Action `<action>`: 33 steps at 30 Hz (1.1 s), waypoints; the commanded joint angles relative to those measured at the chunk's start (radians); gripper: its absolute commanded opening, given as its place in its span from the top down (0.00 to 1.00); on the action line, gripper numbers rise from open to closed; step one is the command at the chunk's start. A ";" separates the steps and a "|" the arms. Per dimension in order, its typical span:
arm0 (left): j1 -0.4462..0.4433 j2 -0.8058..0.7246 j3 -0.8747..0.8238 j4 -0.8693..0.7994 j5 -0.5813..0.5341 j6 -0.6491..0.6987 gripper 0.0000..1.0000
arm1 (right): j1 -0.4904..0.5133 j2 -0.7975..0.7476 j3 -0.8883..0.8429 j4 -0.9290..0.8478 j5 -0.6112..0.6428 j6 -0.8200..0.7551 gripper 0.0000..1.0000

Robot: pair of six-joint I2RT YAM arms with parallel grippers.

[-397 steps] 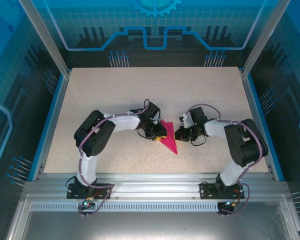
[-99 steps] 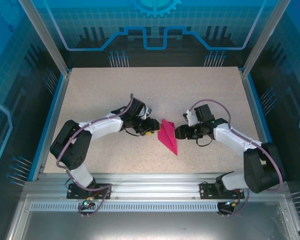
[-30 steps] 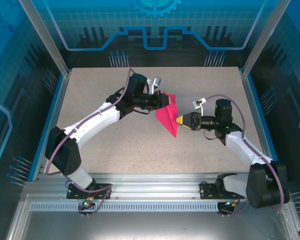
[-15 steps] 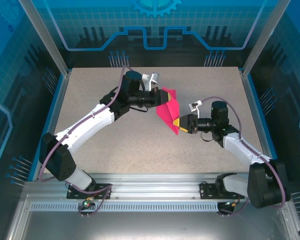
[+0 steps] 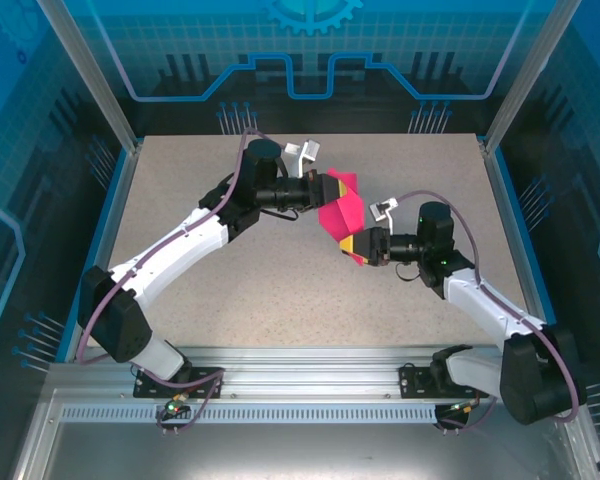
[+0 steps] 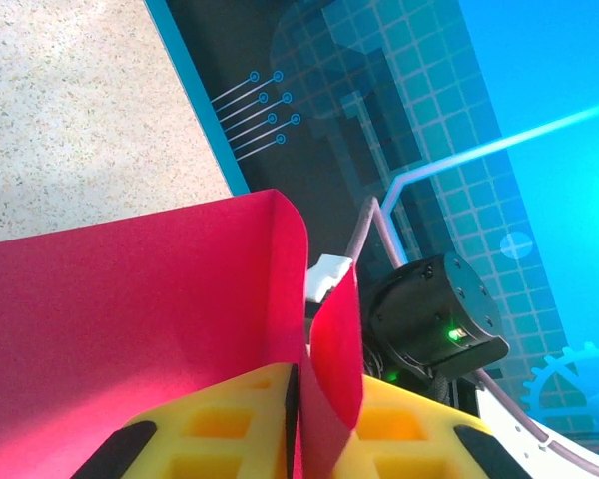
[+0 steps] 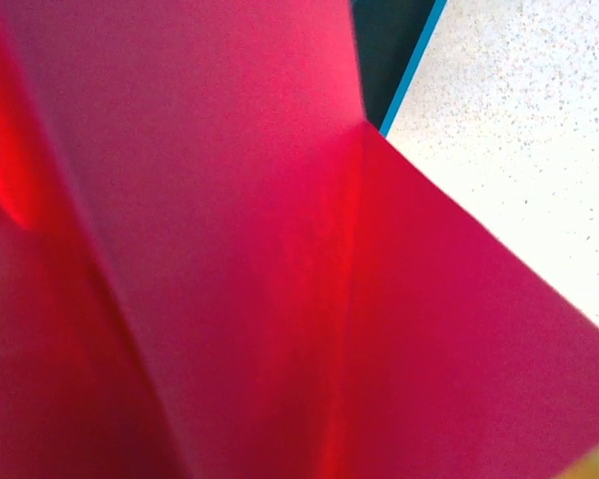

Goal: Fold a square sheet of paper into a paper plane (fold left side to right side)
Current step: Turn over the paper at the center of the table.

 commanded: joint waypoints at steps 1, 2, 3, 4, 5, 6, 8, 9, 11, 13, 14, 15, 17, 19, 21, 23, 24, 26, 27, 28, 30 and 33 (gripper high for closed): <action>0.002 -0.008 -0.030 0.037 0.027 -0.017 0.83 | 0.008 -0.031 0.030 0.031 0.014 0.022 0.22; 0.002 -0.008 -0.036 0.038 0.026 -0.017 0.83 | 0.007 -0.038 0.034 0.028 0.014 0.022 0.24; 0.003 -0.006 -0.040 0.039 0.026 -0.019 0.83 | 0.006 -0.044 0.037 0.023 0.015 0.022 0.26; 0.005 -0.006 -0.047 0.042 0.027 -0.021 0.83 | 0.004 -0.051 0.039 0.016 0.016 0.020 0.28; 0.006 -0.005 -0.053 0.044 0.027 -0.022 0.83 | 0.003 -0.056 0.044 0.010 0.017 0.020 0.29; 0.007 -0.003 -0.057 0.044 0.027 -0.022 0.83 | 0.003 -0.059 0.046 0.002 0.017 0.019 0.31; 0.011 0.000 -0.067 0.053 0.027 -0.026 0.83 | 0.000 -0.065 0.051 -0.012 0.019 0.014 0.35; 0.013 0.000 -0.073 0.057 0.027 -0.029 0.83 | -0.002 -0.067 0.052 -0.017 0.020 0.011 0.37; 0.016 0.001 -0.082 0.068 0.031 -0.034 0.83 | -0.003 -0.070 0.053 -0.027 0.023 0.008 0.42; 0.020 0.004 -0.087 0.070 0.037 -0.034 0.83 | -0.003 -0.072 0.056 -0.051 0.028 -0.005 0.46; 0.021 0.006 -0.087 0.072 0.041 -0.033 0.83 | -0.003 -0.074 0.056 -0.061 0.031 -0.013 0.48; 0.021 0.008 -0.088 0.072 0.044 -0.032 0.83 | -0.004 -0.074 0.057 -0.073 0.033 -0.022 0.51; 0.023 0.012 -0.091 0.073 0.051 -0.030 0.82 | -0.006 -0.077 0.056 -0.078 0.038 -0.026 0.55; 0.023 0.015 -0.092 0.076 0.056 -0.025 0.81 | -0.008 -0.079 0.057 -0.113 0.043 -0.041 0.58; 0.022 0.017 -0.097 0.073 0.058 -0.019 0.79 | -0.008 -0.081 0.063 -0.153 0.048 -0.066 0.61; 0.025 0.013 -0.098 0.063 0.056 -0.008 0.76 | -0.008 -0.086 0.075 -0.227 0.065 -0.116 0.64; 0.025 0.012 -0.101 0.058 0.056 -0.004 0.75 | -0.007 -0.089 0.082 -0.261 0.072 -0.139 0.66; 0.027 0.012 -0.102 0.047 0.053 0.003 0.72 | -0.008 -0.094 0.098 -0.343 0.096 -0.198 0.69; 0.029 0.012 -0.103 0.042 0.050 0.007 0.70 | -0.007 -0.094 0.111 -0.395 0.111 -0.232 0.70; 0.030 0.010 -0.104 0.034 0.047 0.011 0.68 | -0.006 -0.096 0.121 -0.437 0.124 -0.265 0.71; 0.034 0.009 -0.108 0.020 0.037 0.019 0.67 | -0.003 -0.099 0.141 -0.520 0.158 -0.322 0.73; 0.043 0.003 -0.114 -0.013 0.017 0.036 0.63 | 0.008 -0.100 0.185 -0.658 0.222 -0.431 0.76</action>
